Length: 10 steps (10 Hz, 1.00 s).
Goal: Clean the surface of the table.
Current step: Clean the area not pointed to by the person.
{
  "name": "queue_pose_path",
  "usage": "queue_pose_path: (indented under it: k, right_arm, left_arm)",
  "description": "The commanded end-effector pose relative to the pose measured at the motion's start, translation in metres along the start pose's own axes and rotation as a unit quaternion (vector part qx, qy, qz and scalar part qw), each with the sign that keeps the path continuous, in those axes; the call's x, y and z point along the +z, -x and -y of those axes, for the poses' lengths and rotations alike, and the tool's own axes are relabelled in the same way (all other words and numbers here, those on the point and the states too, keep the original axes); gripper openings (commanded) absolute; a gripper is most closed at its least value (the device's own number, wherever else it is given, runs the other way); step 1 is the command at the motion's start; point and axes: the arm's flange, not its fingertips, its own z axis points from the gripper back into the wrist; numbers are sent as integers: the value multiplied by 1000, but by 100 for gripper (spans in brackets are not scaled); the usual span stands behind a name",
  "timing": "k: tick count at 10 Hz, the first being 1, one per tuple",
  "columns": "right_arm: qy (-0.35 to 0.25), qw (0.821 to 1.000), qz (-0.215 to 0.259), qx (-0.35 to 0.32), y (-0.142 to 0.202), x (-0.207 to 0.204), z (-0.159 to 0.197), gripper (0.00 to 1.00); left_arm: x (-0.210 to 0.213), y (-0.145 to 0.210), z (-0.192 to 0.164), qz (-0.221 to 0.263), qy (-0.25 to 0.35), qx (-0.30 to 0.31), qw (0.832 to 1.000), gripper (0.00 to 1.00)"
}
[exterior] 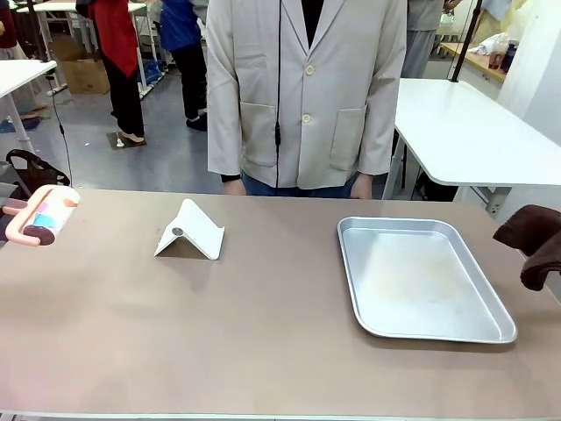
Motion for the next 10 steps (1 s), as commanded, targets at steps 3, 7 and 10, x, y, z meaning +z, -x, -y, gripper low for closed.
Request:
queue_pose_path:
  k: [3, 7, 10]
  right_arm:
    - [0, 1000, 0, 0, 0, 0, 0, 10]
    - [0, 1000, 0, 0, 0, 0, 0, 10]
    - [0, 1000, 0, 0, 0, 0, 0, 10]
  left_arm:
    - [0, 1, 4, 4, 8, -6, 1000, 22]
    - [0, 1, 4, 4, 8, -6, 1000, 22]
    - [0, 1, 4, 4, 8, -6, 1000, 22]
